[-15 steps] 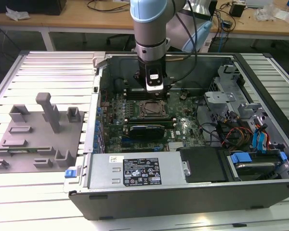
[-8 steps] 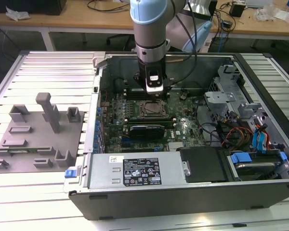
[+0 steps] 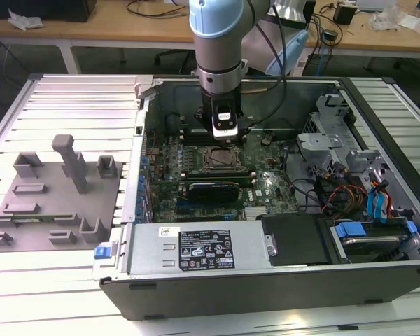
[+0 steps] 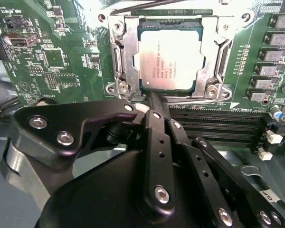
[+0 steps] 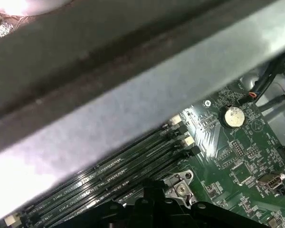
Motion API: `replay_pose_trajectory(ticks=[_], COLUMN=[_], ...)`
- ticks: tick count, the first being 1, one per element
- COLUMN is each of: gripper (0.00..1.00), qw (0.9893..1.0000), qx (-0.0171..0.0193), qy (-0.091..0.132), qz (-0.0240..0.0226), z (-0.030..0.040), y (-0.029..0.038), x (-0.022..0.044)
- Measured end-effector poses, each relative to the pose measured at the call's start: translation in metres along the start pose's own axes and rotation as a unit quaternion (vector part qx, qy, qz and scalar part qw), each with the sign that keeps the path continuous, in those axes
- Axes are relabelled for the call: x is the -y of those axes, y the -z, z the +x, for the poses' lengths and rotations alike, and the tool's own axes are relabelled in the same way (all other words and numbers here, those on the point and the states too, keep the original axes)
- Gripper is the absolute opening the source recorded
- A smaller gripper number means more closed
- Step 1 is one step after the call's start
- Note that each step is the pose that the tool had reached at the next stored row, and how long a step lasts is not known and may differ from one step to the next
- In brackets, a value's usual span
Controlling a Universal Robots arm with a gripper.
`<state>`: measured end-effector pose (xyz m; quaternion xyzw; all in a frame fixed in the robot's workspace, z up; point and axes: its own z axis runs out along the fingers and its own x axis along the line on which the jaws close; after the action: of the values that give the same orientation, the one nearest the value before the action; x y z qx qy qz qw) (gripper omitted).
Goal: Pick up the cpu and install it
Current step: 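Install the first cpu locking lever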
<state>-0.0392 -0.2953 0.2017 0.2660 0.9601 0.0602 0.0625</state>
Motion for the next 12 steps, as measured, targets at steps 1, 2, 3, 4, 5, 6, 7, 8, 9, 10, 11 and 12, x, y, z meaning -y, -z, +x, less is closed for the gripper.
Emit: replay_pose_trajectory(ticks=[1, 2, 3, 4, 5, 6, 7, 8, 9, 10, 11, 12], gripper=[0.11, 0.11, 0.11, 0.11, 0.11, 0.11, 0.11, 0.11, 0.11, 0.11, 0.11, 0.11], qw=[1.0, 1.0, 1.0, 1.0, 1.0, 1.0, 1.0, 1.0, 1.0, 1.0, 1.0, 1.0], qx=[0.0, 0.0, 0.0003, 0.0003, 0.0004, 0.0006, 0.0007, 0.0007, 0.0008, 0.0008, 0.0008, 0.0009], qy=[0.0, 0.0, -0.001, -0.001, -0.001, -0.001, -0.001, -0.001, -0.001, -0.001, -0.001, -0.001], qz=[0.0001, -0.0001, 0.0, 0.0, 0.0, -0.0002, -0.0003, -0.0003, -0.0003, -0.0003, -0.0004, -0.0003], z=[0.0, -0.001, 0.0064, 0.0067, 0.0068, 0.008, 0.0087, 0.0095, 0.0101, 0.0106, 0.0111, 0.0114], y=[0.0005, 0.0116, 0.0134, 0.0134, 0.0134, 0.0134, 0.0133, 0.0133, 0.0132, 0.0131, 0.0131, 0.013], x=[0.0, -0.0017, -0.0035, -0.0033, -0.0033, -0.003, -0.0031, -0.0033, -0.0036, -0.0038, -0.0042, -0.0045])
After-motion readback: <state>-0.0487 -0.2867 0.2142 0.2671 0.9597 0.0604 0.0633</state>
